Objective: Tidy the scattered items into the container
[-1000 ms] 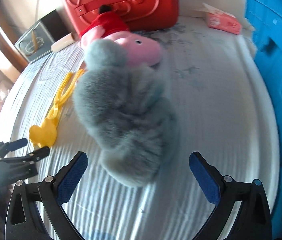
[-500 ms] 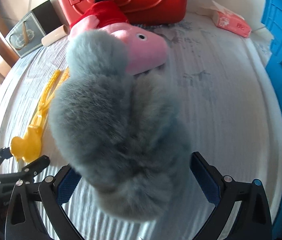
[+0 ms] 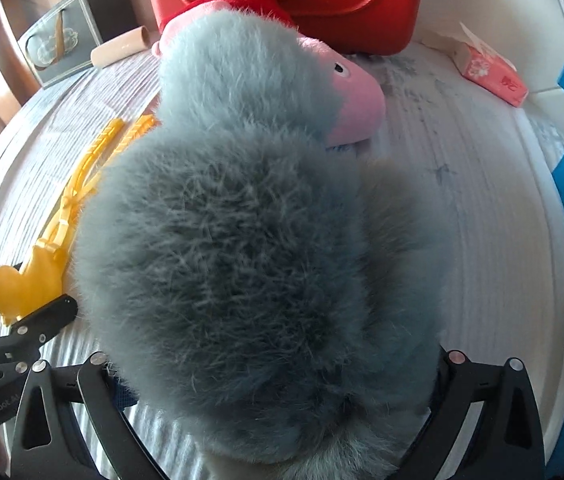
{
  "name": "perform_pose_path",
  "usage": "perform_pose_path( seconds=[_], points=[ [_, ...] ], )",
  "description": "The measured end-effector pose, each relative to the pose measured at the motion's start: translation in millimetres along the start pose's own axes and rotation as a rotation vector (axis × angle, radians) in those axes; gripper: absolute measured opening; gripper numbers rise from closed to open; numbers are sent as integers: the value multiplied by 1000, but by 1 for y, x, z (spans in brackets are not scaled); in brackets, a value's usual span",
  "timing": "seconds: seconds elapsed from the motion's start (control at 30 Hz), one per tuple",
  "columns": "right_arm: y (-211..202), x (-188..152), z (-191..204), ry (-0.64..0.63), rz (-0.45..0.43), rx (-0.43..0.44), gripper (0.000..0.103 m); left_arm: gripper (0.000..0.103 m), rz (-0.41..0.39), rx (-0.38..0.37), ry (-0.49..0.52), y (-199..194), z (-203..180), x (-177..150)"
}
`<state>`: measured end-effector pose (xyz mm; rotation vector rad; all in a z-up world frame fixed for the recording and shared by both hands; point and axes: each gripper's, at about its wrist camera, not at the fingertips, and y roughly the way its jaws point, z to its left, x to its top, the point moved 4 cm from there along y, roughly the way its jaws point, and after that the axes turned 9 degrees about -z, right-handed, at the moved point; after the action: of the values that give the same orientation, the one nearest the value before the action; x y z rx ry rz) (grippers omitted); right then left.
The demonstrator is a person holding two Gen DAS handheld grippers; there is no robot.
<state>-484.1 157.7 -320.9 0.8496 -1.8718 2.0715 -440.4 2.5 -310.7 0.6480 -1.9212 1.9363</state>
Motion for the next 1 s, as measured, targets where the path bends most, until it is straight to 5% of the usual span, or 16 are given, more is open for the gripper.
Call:
perform_pose_path(
  seconds=[0.07,0.17,0.43,1.0],
  points=[
    [1,-1,1,-5,9,-10,99,55,-8,-6,4,-2,0,0],
    [-6,2,-1,3,2,-37,58,55,6,0,12,-4,-3,-3],
    [-45,1,2,35,-40,43,56,55,-113,33,39,-64,-3,8],
    [-223,8,56,-52,-329,161,56,55,-415,104,1,-243,2,14]
  ],
)
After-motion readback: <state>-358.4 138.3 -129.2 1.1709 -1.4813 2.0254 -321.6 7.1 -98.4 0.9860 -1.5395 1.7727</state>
